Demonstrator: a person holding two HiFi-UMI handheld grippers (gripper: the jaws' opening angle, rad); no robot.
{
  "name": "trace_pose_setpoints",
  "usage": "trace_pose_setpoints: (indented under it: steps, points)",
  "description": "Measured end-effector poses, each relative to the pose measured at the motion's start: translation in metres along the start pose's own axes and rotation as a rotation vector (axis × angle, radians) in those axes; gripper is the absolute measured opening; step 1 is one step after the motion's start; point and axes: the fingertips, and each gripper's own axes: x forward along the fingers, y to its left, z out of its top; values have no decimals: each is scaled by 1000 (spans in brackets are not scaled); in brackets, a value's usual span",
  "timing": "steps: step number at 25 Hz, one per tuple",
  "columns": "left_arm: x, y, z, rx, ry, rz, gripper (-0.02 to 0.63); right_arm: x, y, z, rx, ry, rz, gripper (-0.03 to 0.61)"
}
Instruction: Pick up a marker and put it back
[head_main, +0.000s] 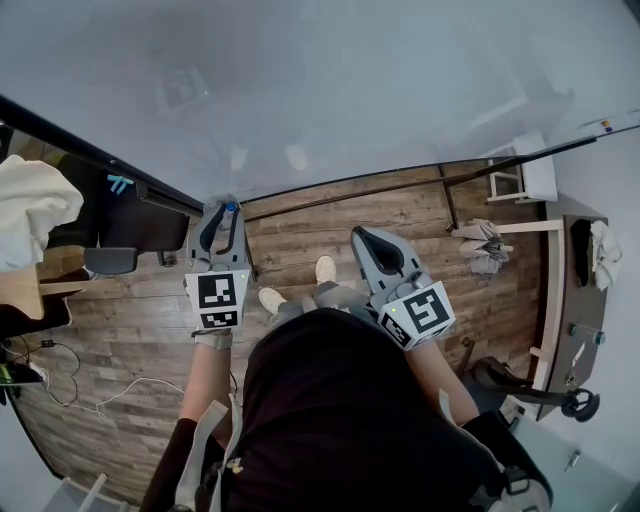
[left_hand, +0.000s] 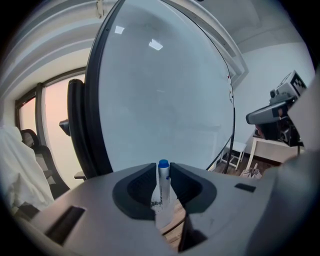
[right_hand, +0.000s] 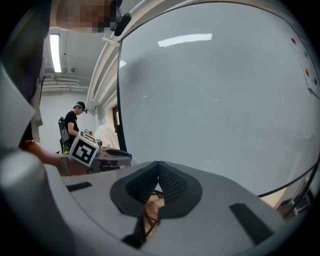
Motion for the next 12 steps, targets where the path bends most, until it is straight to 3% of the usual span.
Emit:
trace_pose_setpoints:
  steps: [12]
  points:
    - [-13, 5, 23, -4, -35, 39, 95, 12, 4, 14, -21, -29, 61, 14]
